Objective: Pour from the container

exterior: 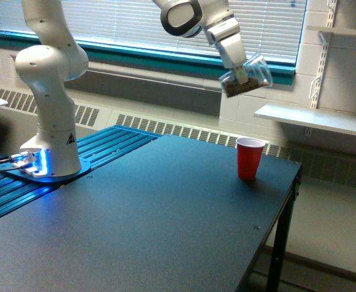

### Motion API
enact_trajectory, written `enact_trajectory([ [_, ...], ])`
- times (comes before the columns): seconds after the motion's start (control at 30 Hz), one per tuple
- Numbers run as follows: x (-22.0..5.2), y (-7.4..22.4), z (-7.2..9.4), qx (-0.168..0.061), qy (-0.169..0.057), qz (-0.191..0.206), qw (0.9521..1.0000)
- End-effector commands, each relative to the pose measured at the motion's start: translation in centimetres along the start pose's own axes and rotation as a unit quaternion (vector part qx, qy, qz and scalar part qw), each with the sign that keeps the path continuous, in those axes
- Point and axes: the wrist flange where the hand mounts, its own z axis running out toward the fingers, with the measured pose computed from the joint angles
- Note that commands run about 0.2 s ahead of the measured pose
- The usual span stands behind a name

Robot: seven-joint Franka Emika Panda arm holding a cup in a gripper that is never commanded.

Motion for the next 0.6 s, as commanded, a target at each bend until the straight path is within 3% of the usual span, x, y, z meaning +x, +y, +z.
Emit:
enact_trajectory([
  [0.03,-2.8,-1.8,0.4,0.005,-0.013,-0.042,0.9990],
  [0.6,-7.3,-4.3,3.6,-0.013,-0.059,-0.090,0.9941],
])
